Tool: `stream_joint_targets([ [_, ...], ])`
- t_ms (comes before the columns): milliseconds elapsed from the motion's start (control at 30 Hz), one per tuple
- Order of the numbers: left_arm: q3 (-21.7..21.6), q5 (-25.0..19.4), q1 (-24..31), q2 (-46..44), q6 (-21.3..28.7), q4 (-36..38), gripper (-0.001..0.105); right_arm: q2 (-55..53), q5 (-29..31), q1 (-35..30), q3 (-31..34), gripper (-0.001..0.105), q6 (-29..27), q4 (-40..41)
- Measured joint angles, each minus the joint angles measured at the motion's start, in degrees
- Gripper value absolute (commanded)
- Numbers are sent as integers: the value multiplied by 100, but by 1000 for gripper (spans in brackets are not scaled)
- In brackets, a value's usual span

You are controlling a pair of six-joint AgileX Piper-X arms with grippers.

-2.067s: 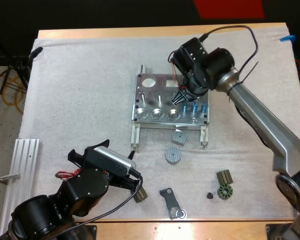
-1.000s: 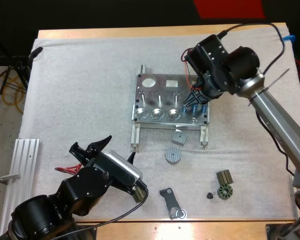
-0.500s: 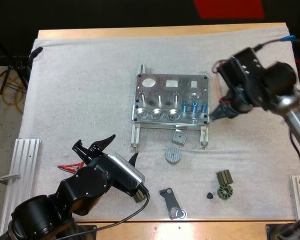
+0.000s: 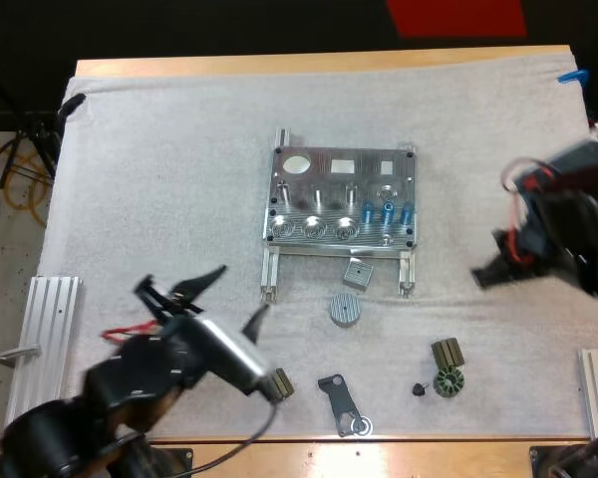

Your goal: Load cells from right to left

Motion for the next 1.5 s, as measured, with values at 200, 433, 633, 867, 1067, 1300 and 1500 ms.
stream_joint_targets([
  [200, 0, 1310, 1228, -416, 394, -29, 60, -1061, 0, 0, 684, 42, 403, -56],
  [433, 0, 2585, 2852, -431, 743, -18, 60, -2086, 537, 0, 1169, 42, 525, -140],
  [633, 0, 3589, 4324, -455, 760, -6, 60, -2881, 781, 0, 1340, 42, 811, -133],
  [867, 0, 3651, 4859, -899, 760, 29, 60, -3644, 1218, 0, 1775, 42, 949, -123],
  [1067, 0, 3671, 5054, -1111, 760, 558, 60, -4308, 1528, 0, 2256, 42, 1116, -123],
  [1300, 213, 3684, 5295, -1579, 317, 695, 60, -5094, 1586, 0, 2778, 42, 1115, -303],
  [1500, 247, 3441, 5457, -2365, 67, 709, 60, -5582, 1598, 0, 3061, 42, 1115, -333],
])
